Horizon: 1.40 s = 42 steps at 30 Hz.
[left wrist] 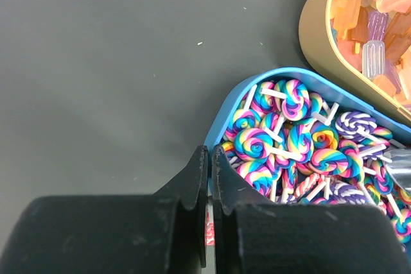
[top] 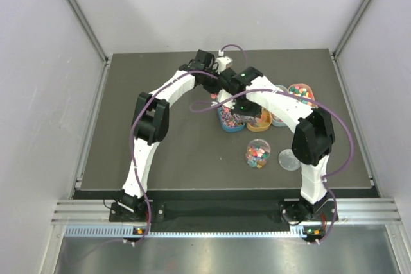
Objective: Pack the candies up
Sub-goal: Scoop the fake candies from the storage box.
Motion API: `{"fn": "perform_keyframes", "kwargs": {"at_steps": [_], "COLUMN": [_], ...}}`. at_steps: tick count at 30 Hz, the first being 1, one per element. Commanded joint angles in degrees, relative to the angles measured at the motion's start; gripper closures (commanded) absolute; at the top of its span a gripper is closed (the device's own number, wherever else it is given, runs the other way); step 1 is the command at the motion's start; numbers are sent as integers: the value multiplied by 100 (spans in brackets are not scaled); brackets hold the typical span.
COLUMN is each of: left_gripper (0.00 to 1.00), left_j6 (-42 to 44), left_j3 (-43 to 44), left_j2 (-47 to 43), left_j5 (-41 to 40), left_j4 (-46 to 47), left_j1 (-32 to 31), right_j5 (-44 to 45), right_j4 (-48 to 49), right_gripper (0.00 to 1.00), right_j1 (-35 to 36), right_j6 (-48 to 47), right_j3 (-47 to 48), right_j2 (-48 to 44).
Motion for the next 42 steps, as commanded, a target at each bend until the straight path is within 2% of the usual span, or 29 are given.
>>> {"fn": "perform_keyframes", "kwargs": {"at_steps": [1, 5, 10, 14, 20, 24, 32, 37, 42], "left_gripper": [100, 100, 100, 100, 100, 100, 100, 100, 100], "left_j6": [-245, -245, -263, -263, -254, -245, -272, -263, -324], "left_j3": [-203, -247, -291, -273, -264, -299, -378, -405, -431], "left_j2": [-188, -162, -118, -101, -118, -170, -241, -276, -311], "left_j5": [211, 211, 220, 211, 159, 141, 88, 97, 115], "left_j4": [-265, -256, -256, -239, -230, -239, -256, -239, -230], "left_j1": [-246, -272, -325, -395, -430, -430, -422, -430, -430], "right_j5": [-1131, -1193, -798, 368, 1319, 1724, 1909, 1673, 873], "right_j4": [-765, -782, -800, -765, -739, -739, -747, -747, -765], "right_gripper": [100, 100, 100, 100, 100, 100, 100, 100, 100], "right_j1": [-129, -129, 115, 547, 706, 706, 705, 688, 741], "right_j6": [222, 494, 434, -416, -1129, -1508, -1825, -1729, -1255], "right_j3": [-412, -395, -386, -675, -62, -69, -685, -80, 808], "right_j2": [250, 258, 214, 179, 434, 417, 337, 758, 1066]}}
